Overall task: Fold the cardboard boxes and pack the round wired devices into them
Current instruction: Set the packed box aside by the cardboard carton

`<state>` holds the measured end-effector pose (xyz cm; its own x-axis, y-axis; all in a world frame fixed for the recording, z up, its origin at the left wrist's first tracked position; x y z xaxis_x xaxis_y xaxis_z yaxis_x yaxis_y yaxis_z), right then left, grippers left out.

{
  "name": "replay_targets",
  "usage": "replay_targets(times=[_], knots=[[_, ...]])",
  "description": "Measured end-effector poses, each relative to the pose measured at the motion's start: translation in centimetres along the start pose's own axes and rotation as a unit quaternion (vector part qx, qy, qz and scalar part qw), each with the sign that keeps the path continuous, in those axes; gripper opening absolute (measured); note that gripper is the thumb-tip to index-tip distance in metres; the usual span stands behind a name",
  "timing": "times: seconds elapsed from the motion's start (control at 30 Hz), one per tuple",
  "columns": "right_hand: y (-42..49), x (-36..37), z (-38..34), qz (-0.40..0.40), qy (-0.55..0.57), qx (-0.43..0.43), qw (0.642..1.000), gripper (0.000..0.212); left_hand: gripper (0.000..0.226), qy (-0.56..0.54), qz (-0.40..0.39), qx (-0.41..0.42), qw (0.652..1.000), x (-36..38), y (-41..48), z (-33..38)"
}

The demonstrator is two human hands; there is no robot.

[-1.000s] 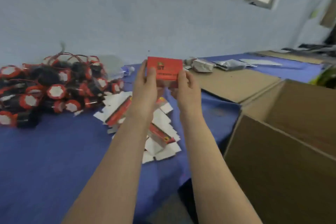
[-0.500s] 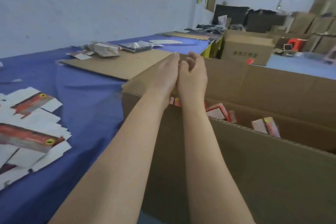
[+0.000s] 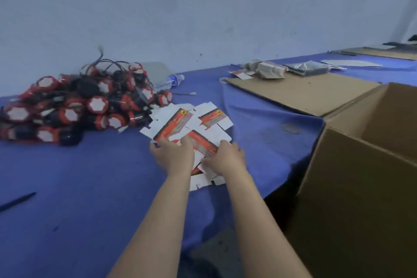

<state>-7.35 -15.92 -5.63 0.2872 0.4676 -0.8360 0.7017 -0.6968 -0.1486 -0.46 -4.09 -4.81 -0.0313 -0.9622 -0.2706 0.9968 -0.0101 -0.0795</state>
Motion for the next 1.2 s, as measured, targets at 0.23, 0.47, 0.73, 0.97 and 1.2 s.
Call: replay_targets(times=[0.23,0.47,0.73,0.97,1.2], knots=[[0.9,0.1,-0.3,0.046,0.017,0.013,0.999,0.077,0.043,-0.017,0.023,0.001,1.000,-0.5,0.9,0.0],[1.6,-1.8,-3.2,0.118,0.281,-0.155,0.940,0.087,0.018,0.010,-0.073,0.159,0.984,-3.5,4.0,3.0],[2.9,1.2,-11.4,0.048,0.457,-0.161,0.873,0.027,0.021,-0.003,-0.030,0.177,0.984,-11.1,8.1,1.7],[0.9,7.8,-19.9,-0.100,0.476,-0.314,0.815,0.042,0.033,0.018,0.147,0.190,0.971,-18.5,10.6,-1.9],[-0.9,14.0,-22.0,-0.091,0.496,-0.315,0.804,0.032,0.071,-0.069,0.172,0.211,0.960,-19.7,11.1,-5.3]])
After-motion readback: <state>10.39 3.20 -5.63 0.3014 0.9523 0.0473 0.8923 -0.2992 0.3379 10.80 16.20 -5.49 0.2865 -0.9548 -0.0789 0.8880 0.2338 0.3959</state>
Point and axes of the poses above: each hand's wrist, its own y-axis towards the middle knuckle, its own x-axis out of the palm, z = x × y, the point moved 5 cm from there along y, towards the middle knuckle, and after that the axes turned 1 degree about x, right-handed, at the moved point
